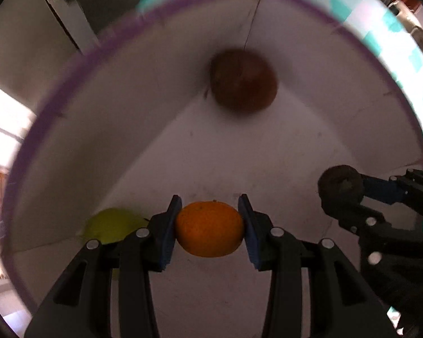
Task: Organize fruits
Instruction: 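Carry the orange and dark fruit into the box and release both, then withdraw both tools from the box toward the remaining fruits, then grasp a red cherry tomato with the right tool while the left tool grasps another, then carry both red tomatoes into the box and open both tools, then withdraw both tools from the box toward the remaining fruits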
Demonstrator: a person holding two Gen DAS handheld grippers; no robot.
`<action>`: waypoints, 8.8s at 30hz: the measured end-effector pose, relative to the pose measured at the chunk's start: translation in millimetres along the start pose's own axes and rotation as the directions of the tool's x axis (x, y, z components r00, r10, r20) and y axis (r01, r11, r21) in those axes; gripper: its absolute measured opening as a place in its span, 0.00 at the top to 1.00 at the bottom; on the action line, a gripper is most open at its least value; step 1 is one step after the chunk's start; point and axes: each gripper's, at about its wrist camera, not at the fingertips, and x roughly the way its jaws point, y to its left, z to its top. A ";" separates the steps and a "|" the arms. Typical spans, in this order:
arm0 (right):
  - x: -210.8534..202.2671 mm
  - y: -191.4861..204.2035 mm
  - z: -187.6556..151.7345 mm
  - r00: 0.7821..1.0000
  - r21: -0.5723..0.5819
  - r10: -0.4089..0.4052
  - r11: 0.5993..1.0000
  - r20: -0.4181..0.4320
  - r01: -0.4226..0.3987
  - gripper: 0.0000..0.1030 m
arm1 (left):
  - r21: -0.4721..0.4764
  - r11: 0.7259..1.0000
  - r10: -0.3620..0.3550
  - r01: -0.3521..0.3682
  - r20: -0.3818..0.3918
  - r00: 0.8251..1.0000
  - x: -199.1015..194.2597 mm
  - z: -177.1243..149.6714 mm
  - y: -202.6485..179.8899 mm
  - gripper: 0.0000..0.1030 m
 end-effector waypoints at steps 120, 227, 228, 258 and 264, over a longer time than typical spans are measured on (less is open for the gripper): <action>-40.6 -363.3 -287.5 0.827 0.729 -0.523 0.646 0.209 0.225 0.69 | 0.771 0.628 -0.393 0.106 0.196 0.898 90.4 25.4 -470.4 0.40; -40.0 82.6 -82.6 0.970 -0.313 -0.136 0.929 0.199 0.195 0.19 | 0.331 0.942 0.046 -0.047 0.009 0.999 -28.7 -33.3 7.3 0.21; -46.3 77.7 -85.2 0.966 -0.311 -0.135 0.929 0.220 0.200 0.19 | 0.319 0.946 0.048 -0.052 0.021 0.999 -33.3 -33.7 6.5 0.21; -115.9 -180.1 -327.4 0.907 0.266 -0.182 0.960 0.379 0.082 0.16 | 0.429 0.898 -0.107 -0.096 0.425 0.899 -127.6 -145.0 -290.0 0.02; -91.1 -223.5 -350.3 0.926 0.429 -0.209 0.902 0.316 0.057 0.16 | 0.551 0.828 -0.122 -0.107 0.363 0.924 -101.5 -150.3 -333.7 0.02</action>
